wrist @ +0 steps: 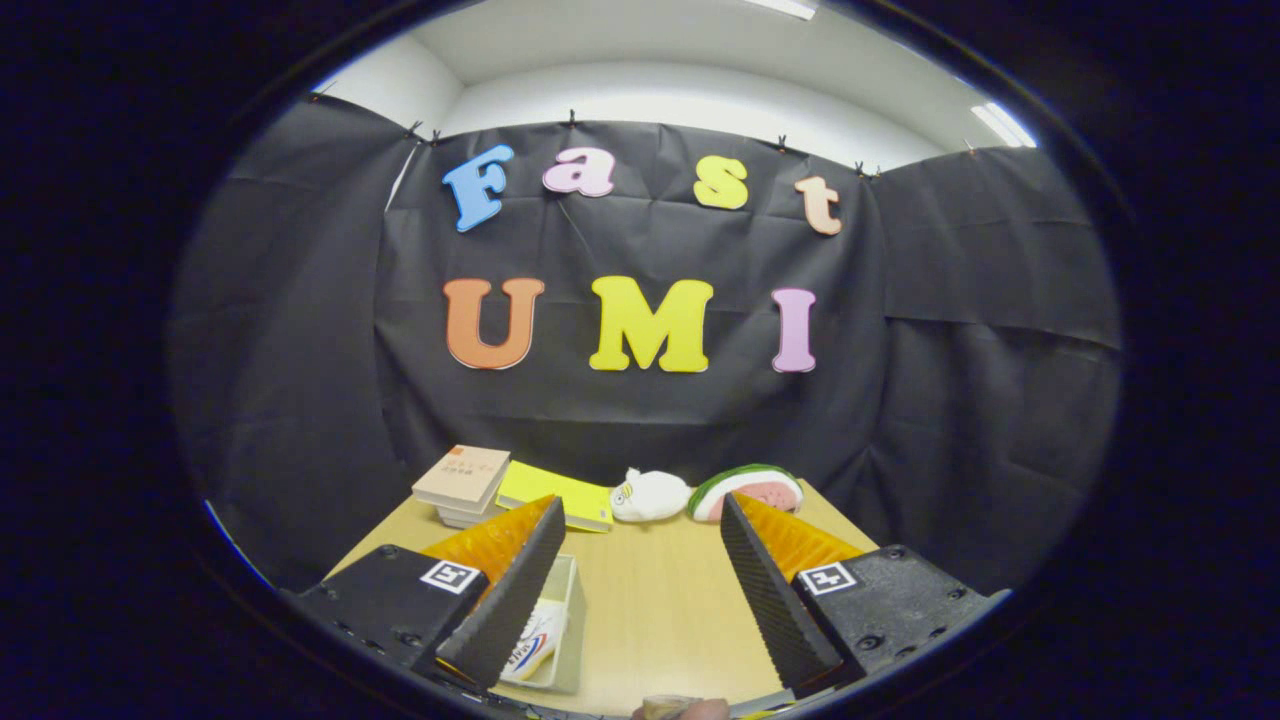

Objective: Open the storage box then place both shoes into the box .Put the left shoe in first, then the right shoe, with the right side of both shoes facing outward in a uniform manner.

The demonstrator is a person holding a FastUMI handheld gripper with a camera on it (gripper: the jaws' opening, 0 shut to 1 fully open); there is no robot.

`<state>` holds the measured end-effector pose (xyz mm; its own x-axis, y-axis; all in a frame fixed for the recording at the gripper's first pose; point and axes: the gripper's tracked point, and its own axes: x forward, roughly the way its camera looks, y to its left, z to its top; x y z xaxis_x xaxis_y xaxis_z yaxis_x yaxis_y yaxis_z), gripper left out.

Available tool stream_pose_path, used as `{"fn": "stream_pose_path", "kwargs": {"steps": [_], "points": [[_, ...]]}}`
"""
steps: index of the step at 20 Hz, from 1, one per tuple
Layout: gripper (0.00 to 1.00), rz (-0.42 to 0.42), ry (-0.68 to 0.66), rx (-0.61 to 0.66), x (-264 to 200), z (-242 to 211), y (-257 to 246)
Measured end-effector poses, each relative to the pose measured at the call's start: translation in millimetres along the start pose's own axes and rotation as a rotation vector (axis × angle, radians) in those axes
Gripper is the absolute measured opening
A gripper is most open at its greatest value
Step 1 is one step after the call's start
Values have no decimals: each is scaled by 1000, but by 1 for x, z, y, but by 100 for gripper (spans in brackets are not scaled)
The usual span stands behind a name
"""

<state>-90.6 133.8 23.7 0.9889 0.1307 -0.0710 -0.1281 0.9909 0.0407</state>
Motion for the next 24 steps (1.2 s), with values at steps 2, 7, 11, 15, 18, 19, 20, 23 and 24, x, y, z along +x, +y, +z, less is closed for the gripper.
{"fn": "stream_pose_path", "kwargs": {"steps": [2,7,11,15,18,19,20,23,24], "points": [[100,1,-2,7,-4,-6,5],[100,13,6,21,-6,-13,8],[100,-14,-18,-22,-10,-5,0],[100,-25,-12,-18,-19,-6,4],[100,-19,-11,-25,-21,-7,9],[100,-15,-9,-25,-23,-7,11],[100,-12,-1,-28,-23,-9,12],[100,-10,21,-12,-22,-14,14],[100,-7,26,-5,-21,-14,15]]}}
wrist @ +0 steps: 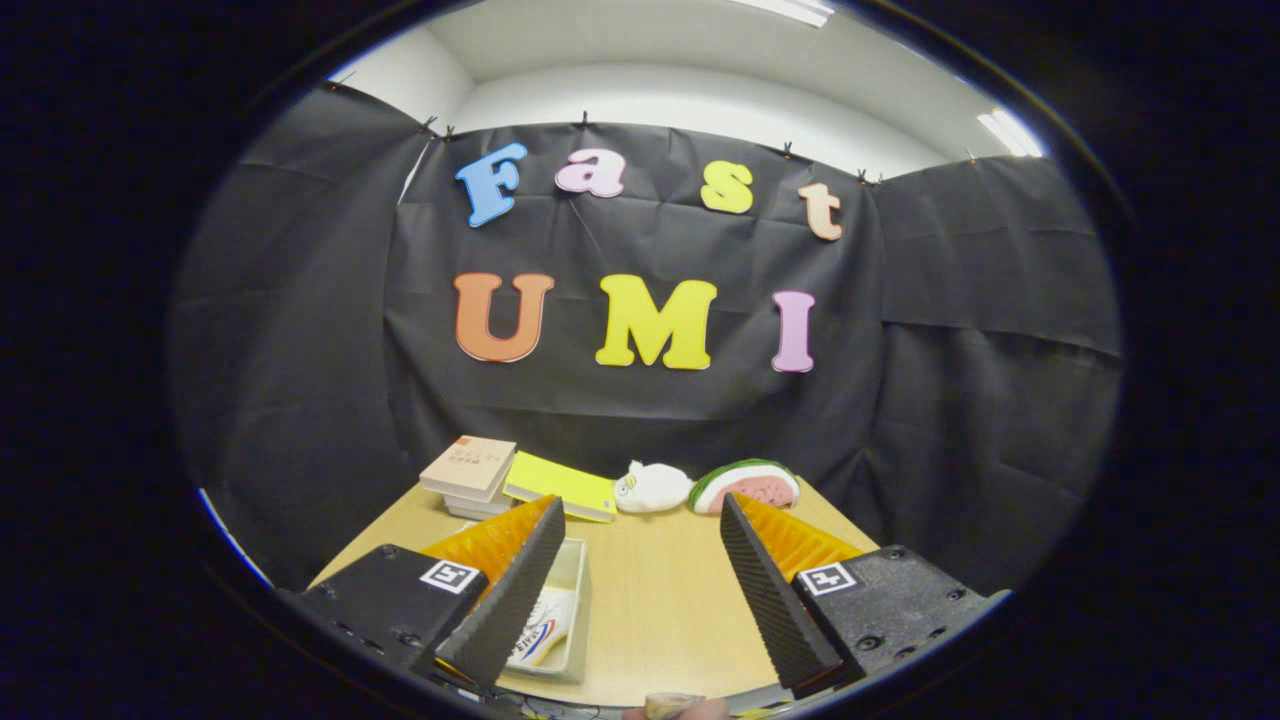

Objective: Open the storage box then place both shoes into the box .Put the left shoe in first, then the right shoe, with the right side of both shoes facing outward in a uniform manner.

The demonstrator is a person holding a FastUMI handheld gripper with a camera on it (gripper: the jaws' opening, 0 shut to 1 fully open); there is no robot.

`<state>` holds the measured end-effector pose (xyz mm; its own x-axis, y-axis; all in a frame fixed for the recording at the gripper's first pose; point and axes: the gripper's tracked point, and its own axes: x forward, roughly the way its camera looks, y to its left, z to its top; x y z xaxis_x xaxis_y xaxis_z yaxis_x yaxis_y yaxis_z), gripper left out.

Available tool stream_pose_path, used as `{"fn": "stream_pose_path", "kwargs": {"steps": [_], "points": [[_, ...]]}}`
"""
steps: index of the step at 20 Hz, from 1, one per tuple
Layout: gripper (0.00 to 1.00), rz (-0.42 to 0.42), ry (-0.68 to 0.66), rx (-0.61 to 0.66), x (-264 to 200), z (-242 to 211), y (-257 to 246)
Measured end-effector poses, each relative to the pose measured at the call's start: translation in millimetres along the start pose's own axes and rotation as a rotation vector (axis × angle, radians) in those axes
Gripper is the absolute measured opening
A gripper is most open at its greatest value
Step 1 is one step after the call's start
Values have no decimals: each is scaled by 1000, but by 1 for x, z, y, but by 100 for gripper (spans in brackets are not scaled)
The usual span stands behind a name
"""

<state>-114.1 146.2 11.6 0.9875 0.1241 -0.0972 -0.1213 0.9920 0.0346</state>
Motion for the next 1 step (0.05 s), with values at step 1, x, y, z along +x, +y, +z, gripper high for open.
{"fn": "stream_pose_path", "kwargs": {"steps": [1], "points": [[100,4,5,3,0,0,2]]}}
